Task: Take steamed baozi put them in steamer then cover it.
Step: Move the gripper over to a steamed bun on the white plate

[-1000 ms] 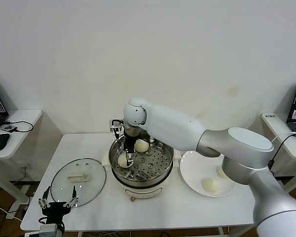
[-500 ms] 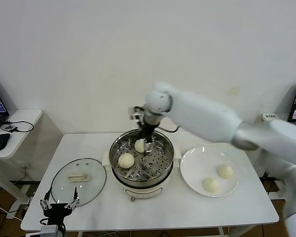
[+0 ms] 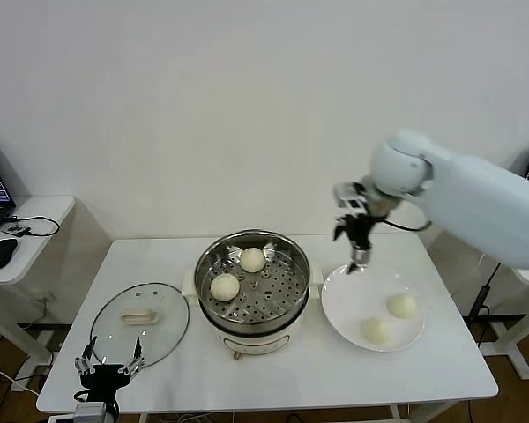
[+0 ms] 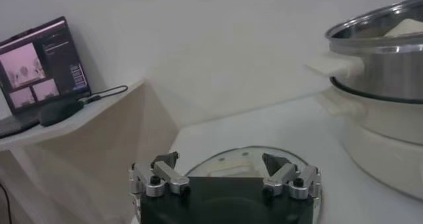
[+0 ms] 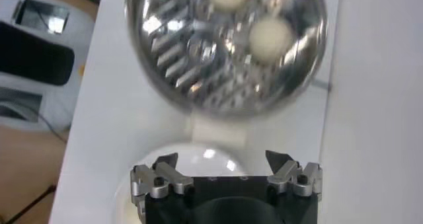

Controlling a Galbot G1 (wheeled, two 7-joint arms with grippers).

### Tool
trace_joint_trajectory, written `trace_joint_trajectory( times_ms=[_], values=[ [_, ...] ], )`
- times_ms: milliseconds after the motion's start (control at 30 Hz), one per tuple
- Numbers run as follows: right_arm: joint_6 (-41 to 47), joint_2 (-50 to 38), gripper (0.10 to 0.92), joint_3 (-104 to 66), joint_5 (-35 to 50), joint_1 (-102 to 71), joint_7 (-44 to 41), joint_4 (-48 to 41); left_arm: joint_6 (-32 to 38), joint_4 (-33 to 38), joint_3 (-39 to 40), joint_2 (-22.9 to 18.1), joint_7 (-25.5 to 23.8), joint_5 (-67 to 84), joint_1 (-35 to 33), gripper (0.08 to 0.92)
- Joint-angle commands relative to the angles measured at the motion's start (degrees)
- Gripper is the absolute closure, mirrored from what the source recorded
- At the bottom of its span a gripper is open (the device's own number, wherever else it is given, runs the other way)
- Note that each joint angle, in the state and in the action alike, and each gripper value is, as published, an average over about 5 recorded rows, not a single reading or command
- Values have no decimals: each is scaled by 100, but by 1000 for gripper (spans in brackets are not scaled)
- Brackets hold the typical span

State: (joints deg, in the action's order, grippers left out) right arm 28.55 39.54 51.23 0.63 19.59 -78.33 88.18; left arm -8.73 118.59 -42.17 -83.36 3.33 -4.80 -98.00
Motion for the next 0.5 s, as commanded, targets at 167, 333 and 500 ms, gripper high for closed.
trace_joint_trajectory(
  times_ms=[167, 333, 500],
  values=[
    [-262, -422, 203, -1181, -1288, -2393, 24, -483, -3, 52, -56, 44, -7, -22, -250, 177],
    [-424, -70, 203, -1225, -1491, -2578, 100, -911, -2, 5, -83, 14, -4, -25, -271, 177],
    [-501, 233, 203, -1288, -1515, -2698, 203, -1194, 9, -125, -113, 26, 6, -34, -257, 177]
  ],
)
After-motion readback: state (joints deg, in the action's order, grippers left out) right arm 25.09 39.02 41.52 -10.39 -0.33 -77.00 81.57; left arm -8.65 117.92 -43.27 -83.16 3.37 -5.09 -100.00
